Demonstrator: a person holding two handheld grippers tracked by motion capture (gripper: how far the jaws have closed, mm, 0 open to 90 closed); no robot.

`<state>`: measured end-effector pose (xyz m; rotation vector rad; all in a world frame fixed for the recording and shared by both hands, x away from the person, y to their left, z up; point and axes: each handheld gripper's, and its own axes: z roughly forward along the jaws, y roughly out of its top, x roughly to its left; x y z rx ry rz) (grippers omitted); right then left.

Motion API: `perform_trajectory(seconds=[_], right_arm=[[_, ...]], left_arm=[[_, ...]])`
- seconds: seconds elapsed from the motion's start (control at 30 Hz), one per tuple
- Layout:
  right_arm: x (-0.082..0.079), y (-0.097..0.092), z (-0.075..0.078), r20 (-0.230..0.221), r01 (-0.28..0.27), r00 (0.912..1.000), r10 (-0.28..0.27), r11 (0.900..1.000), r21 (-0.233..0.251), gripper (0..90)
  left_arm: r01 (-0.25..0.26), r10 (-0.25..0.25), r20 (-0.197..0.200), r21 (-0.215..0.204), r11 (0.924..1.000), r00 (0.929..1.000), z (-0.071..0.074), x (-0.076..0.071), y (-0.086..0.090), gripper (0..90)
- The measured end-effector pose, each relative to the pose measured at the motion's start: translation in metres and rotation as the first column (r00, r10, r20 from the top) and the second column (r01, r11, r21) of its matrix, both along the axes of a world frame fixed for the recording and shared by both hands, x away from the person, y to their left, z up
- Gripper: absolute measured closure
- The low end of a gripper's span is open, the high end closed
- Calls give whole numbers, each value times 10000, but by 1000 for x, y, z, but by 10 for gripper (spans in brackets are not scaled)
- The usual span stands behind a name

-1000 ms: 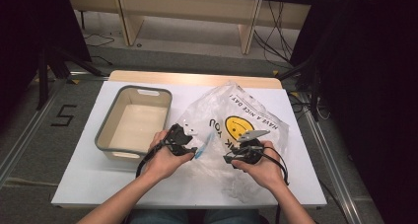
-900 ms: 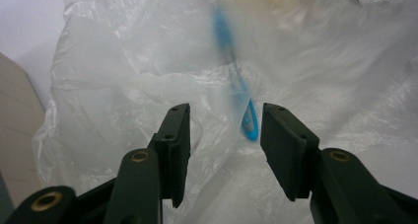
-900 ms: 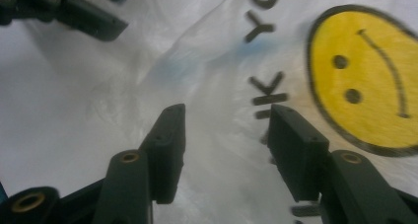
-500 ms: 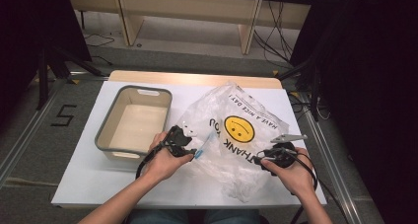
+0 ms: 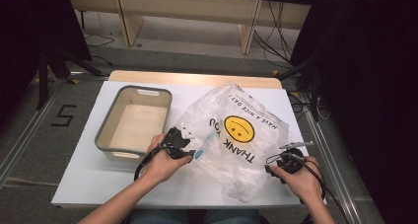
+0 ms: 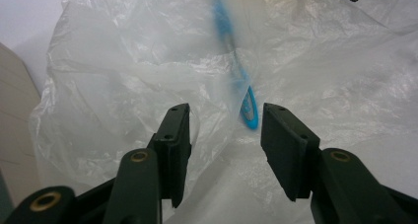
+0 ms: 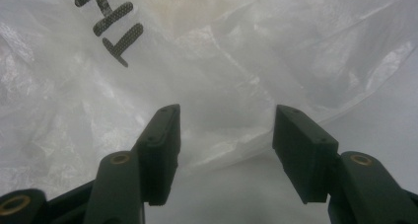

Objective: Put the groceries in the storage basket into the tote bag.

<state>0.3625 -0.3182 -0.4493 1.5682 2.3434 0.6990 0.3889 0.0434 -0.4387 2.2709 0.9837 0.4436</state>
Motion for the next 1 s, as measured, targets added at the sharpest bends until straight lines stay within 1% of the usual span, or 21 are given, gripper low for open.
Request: perform_trajectory(seconds=[0.03, 0.13, 0.2, 0.23, 0.33, 0.47, 0.57, 0.6, 0.63, 0.67, 0.73, 0.8, 0.9, 1.0], right_arm=[[0, 1, -1, -145, 6, 9999, -6, 10000, 1, 451], [0, 3, -4, -364, 98, 9993, -100, 9999, -42, 464], [-1, 4, -6, -558, 119, 9984, -123, 9999, -72, 501], [-1, 5, -6, -652, 160, 9977, -166, 9998, -96, 527], [-1, 5, -7, -865, -69, 9962, 37, 9993, -363, 615], [1, 6, -8, -917, -219, 9957, 143, 9964, -824, 760], [3, 6, -8, -968, -409, 9948, 317, 9947, -948, 866], [3, 6, -8, -1007, -421, 9944, 329, 9950, -908, 899], [4, 5, -8, -1022, -478, 9940, 390, 9953, -848, 900], [4, 4, -8, -950, -505, 9946, 425, 9952, -838, 900], [6, 2, -7, -868, -556, 9951, 468, 9932, -1025, 900], [9, -3, -6, -672, -519, 9967, 445, 9924, -1112, 900], [14, -11, -3, -238, -516, 9985, 488, 9898, -1328, 900], [19, -18, 0, 258, -585, 9976, 637, 9845, -1655, 900]], left_arm=[[-7, 7, -4, 6, 10000, 10000, 0, 0, 0, 538], [-15, 15, -16, 13, 10000, 10000, -1, 0, 1, 538], [-7, 7, -28, 20, 10000, 10000, -1, 0, 1, 538], [-12, 12, -29, 14, 10000, 10000, -1, 0, 1, 538], [-11, 11, -34, 7, 10000, 10000, -1, 0, 1, 538], [18, -18, -38, 26, 10000, 10000, -1, 0, 1, 538], [2, -2, -66, -26, 10000, 10000, -1, 0, 1, 538], [6, -6, -74, -30, 10000, 10000, -1, 0, 1, 538], [6, -6, -78, -34, 10000, 10000, -1, 0, 1, 538], [7, -8, -78, -35, 10000, 10000, -1, 0, 1, 538], [12, -13, -71, -64, 10000, 10000, -1, 0, 1, 538], [23, -23, -59, -67, 10000, 10000, -1, 0, 1, 538], [31, -31, -72, -68, 10000, 10000, -1, 0, 0, 538], [78, -78, -51, -71, 9999, 10000, -1, 0, -1, 538]])
